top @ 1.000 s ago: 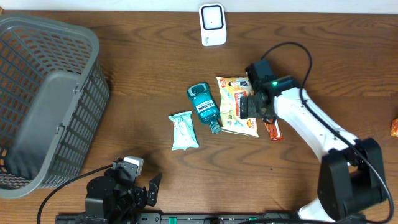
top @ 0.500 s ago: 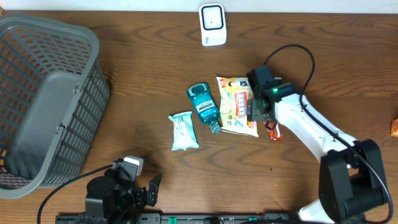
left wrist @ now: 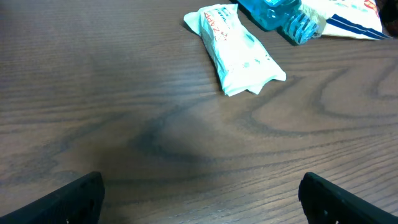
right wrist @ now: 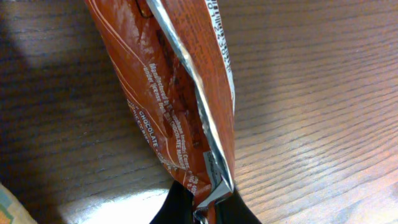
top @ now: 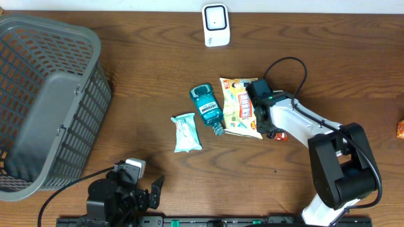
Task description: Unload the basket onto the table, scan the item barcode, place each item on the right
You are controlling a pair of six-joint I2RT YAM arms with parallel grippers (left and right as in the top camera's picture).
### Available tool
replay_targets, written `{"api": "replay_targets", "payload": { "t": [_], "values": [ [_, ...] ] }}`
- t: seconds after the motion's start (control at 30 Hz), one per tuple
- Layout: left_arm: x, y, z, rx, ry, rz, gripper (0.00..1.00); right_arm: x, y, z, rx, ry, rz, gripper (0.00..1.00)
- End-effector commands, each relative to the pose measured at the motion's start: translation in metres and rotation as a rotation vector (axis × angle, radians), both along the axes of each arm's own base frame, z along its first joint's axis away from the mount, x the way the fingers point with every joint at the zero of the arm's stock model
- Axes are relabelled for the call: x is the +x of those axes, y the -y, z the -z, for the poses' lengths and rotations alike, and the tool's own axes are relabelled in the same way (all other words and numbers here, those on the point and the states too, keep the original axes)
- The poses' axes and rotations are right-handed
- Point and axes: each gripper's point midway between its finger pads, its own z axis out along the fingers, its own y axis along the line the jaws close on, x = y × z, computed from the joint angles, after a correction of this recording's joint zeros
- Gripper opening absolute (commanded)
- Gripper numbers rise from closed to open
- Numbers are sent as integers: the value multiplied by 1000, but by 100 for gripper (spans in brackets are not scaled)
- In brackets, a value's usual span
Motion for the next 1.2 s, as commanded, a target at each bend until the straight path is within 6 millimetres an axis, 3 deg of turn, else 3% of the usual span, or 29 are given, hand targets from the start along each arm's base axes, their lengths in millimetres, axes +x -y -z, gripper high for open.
{"api": "replay_targets", "payload": {
  "t": [0.0,0.07,0.1,0.2,0.3,0.37,0.5,0.53,0.67,0.8,1.0,1.17],
  "values": [
    [-3,1,2,-4,-15,1,99,-9,-4,12,16,-74,-29,1],
    [-3,0,2,-4,-15,1,99,-1,-7,-10,26,-48,-32,1],
    [-3,0,2,-4,-15,1,99,7,-12,-37,51,-2,-34,1],
    [-3,1,2,-4,-15,1,99,20,-33,-85,159,110,-92,1],
    [-3,0,2,-4,-15,1,99,25,-50,-118,211,210,-188,1],
    [-3,0,2,-4,-15,1,99,23,-65,-128,194,220,-324,1],
    [-3,0,2,-4,-15,1,99,10,-81,-112,122,128,-529,1],
    [-3,0,2,-4,-15,1,99,5,-82,-100,79,87,-570,1],
    [-3,0,2,-4,-15,1,99,-5,-76,-75,-85,12,-594,1],
    [-3,1,2,-4,-15,2,99,-20,-66,-73,-296,23,-548,1],
    [-3,0,2,-4,-15,1,99,-49,-63,-53,-292,-7,-506,1],
    [-3,0,2,-4,-15,1,99,-72,-70,-32,-175,-103,-505,1]
  ]
}}
